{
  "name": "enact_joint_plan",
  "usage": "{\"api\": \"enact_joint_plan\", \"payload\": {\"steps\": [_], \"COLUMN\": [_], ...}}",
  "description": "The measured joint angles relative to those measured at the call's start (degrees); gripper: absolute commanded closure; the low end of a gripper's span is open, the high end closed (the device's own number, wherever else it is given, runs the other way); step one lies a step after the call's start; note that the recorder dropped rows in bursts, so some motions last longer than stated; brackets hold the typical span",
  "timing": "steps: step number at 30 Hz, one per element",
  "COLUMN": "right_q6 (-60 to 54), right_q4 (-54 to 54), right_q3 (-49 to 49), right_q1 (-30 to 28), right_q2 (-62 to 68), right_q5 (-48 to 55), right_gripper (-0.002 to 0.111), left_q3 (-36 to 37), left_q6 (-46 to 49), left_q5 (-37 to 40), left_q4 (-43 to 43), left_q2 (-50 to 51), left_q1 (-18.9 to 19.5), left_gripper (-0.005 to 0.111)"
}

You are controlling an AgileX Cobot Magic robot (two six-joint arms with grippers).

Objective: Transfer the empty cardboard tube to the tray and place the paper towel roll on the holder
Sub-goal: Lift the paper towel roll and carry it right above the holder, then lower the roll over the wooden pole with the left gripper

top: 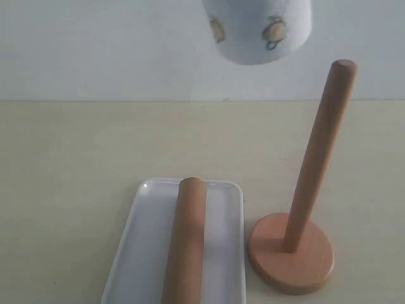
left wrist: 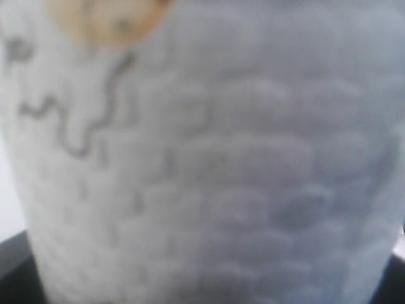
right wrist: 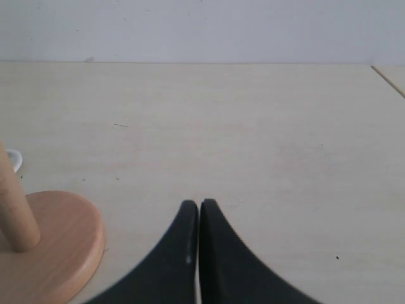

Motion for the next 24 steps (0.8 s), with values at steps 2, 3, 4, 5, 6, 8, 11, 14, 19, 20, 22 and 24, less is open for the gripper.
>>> {"api": "enact_joint_plan", "payload": {"steps": [2,3,4,5,6,8,11,14,19,20,22,24], "right_q6": [0.00,0.00,0.00,0.00,0.00,0.00,0.00,0.00,0.00,0.00,0.00,0.00], "right_q4": [0.00,0.00,0.00,0.00,0.00,0.00,0.00,0.00,0.00,0.00,0.00,0.00], "right_q3": [0.00,0.00,0.00,0.00,0.00,0.00,0.00,0.00,0.00,0.00,0.00,0.00], "right_q1": [0.00,0.00,0.00,0.00,0.00,0.00,0.00,0.00,0.00,0.00,0.00,0.00], "right_q2": [0.00,0.00,0.00,0.00,0.00,0.00,0.00,0.00,0.00,0.00,0.00,0.00], "right_q5": [0.00,0.00,0.00,0.00,0.00,0.00,0.00,0.00,0.00,0.00,0.00,0.00], "right_gripper": [0.108,0.108,0.108,0.108,0.108,0.108,0.108,0.108,0.108,0.108,0.108,0.108], "left_q3": [-3.51,-5.15,-6.36,-8.04,-9.94,-11.74,-13.54,-13.91,-14.17,-14.15,-14.15,-14.15], "left_q6": [-0.95,-1.68,-2.34,-2.90,-3.35,-4.48,-5.80,-6.51,-7.31,-7.65,-8.61,-9.01], "left_q5": [0.43,0.56,0.73,1.18,2.34,3.88,5.67,7.56,10.07,10.07,9.39,8.97], "left_q4": [0.00,0.00,0.00,0.00,0.30,1.15,2.24,2.45,3.54,3.54,3.64,3.62], "left_q2": [2.01,2.80,3.55,4.67,6.43,8.46,11.82,13.23,14.22,14.36,16.04,17.03], "left_q1": [-1.89,-2.56,-3.17,-4.05,-5.30,-6.49,-7.85,-8.07,-8.07,-8.07,-8.07,-8.07], "left_gripper": [0.103,0.103,0.103,0.103,0.103,0.103,0.103,0.103,0.103,0.103,0.103,0.103]}}
